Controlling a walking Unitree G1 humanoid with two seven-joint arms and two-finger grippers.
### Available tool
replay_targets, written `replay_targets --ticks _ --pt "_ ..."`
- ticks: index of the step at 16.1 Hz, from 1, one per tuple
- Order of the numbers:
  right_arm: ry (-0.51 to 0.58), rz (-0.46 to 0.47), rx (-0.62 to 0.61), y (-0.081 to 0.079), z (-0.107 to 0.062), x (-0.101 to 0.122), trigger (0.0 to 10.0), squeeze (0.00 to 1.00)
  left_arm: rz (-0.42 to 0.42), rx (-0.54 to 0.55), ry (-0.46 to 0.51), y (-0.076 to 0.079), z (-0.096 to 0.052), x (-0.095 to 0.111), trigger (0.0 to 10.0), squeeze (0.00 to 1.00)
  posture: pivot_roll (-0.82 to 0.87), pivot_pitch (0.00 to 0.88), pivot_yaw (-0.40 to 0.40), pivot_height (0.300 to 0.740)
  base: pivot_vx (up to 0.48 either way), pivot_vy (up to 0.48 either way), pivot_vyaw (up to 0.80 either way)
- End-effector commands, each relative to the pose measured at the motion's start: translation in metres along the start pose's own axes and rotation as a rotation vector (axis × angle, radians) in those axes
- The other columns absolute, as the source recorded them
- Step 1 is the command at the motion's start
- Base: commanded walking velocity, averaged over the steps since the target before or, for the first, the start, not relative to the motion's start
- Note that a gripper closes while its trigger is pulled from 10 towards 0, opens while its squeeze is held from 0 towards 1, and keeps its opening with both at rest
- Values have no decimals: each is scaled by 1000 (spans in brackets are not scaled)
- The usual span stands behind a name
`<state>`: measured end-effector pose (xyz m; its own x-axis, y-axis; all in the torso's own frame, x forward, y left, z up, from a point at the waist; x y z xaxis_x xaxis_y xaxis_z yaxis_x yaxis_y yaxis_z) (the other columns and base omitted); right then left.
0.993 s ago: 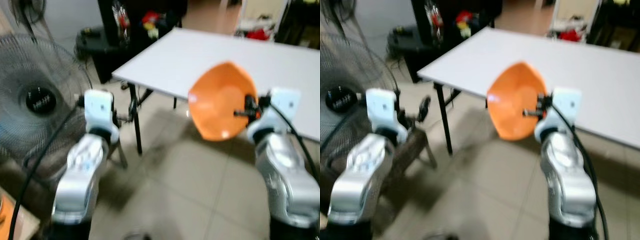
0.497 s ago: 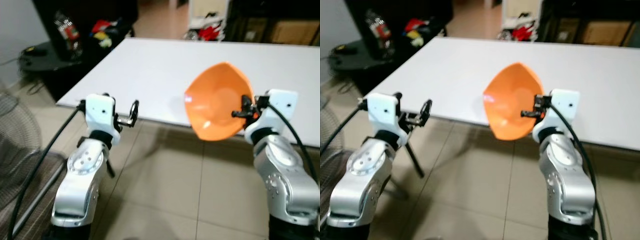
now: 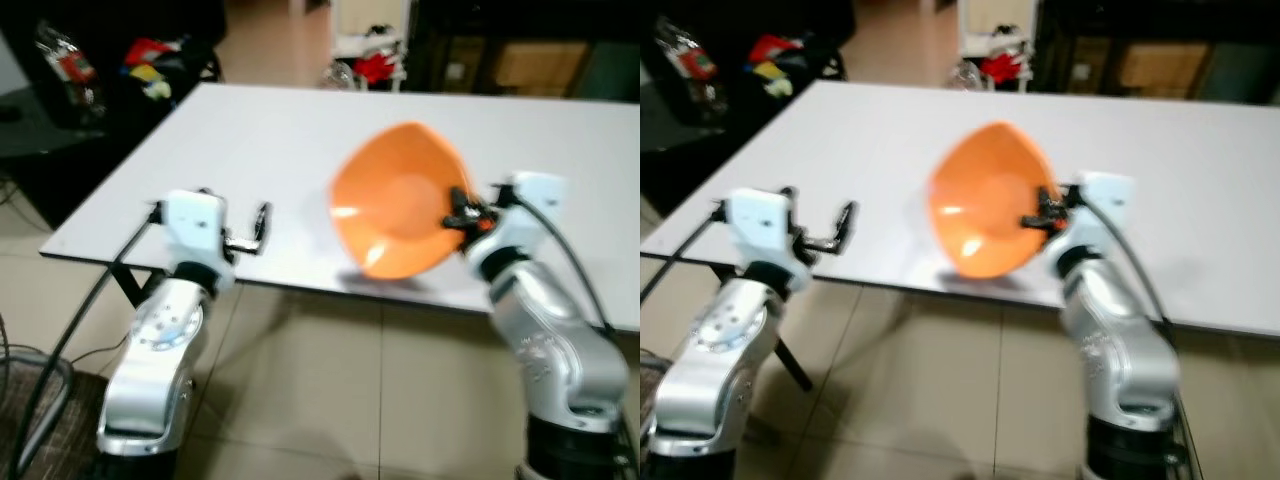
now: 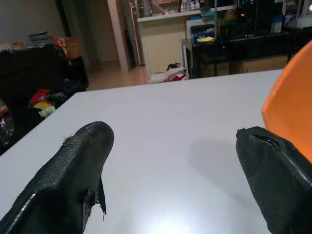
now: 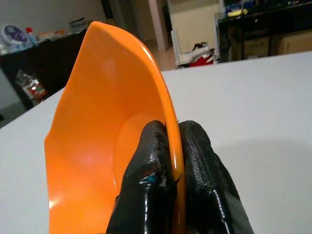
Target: Setting the table
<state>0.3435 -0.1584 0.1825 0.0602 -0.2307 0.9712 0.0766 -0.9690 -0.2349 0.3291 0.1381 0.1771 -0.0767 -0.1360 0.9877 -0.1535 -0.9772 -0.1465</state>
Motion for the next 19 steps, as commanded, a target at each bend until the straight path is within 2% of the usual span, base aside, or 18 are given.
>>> replay_targets --ticks 1,7,10,13,14,16,18,19 --pt "33 28 63 -16 3 12 10000 0 21 19 3 -9 0 3 10000 0 -36 0 39 740 431 0 0" --pt "-2 81 68 -11 5 10 10000 0 31 -14 -7 -4 0 1 10000 0 -31 0 43 740 417 0 0" --pt "-41 131 82 -10 10 6 10000 0 40 -55 -24 2 2 -2 10000 0 -33 0 47 740 365 0 0" --pt "-100 173 53 5 22 1 10000 0 34 -123 -61 12 1 -8 10000 0 -35 0 52 740 0 0 0" --pt "-132 236 33 13 31 0 10000 0 41 -193 -57 20 -1 -7 10000 0 -32 0 57 740 0 0 0" --pt "-155 290 45 14 36 0 10000 0 41 -238 -51 26 -2 -4 10000 0 -32 0 57 740 0 0 0" --pt "-258 410 106 10 52 -12 10000 0 17 -370 -49 40 -7 2 10000 0 -16 0 62 740 0 0 0" --pt "-285 441 106 10 56 -17 10000 0 22 -399 -63 41 -9 1 10000 0 -16 0 62 740 0 0 0"
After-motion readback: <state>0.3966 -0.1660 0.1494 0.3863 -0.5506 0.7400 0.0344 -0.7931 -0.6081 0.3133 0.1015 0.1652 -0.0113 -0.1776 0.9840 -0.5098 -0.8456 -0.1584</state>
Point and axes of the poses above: a point about 5 cm out from each wrist's last joint towards the gripper, its own z axis pointing out of the wrist towards the gripper, its own x axis along the axis of the wrist's last joint, y = z × x, the point moved 6 cm from there along z, pointing out of the wrist towards the gripper, and after that the axes turned 2 degrees about z, right-handed, at the moved point
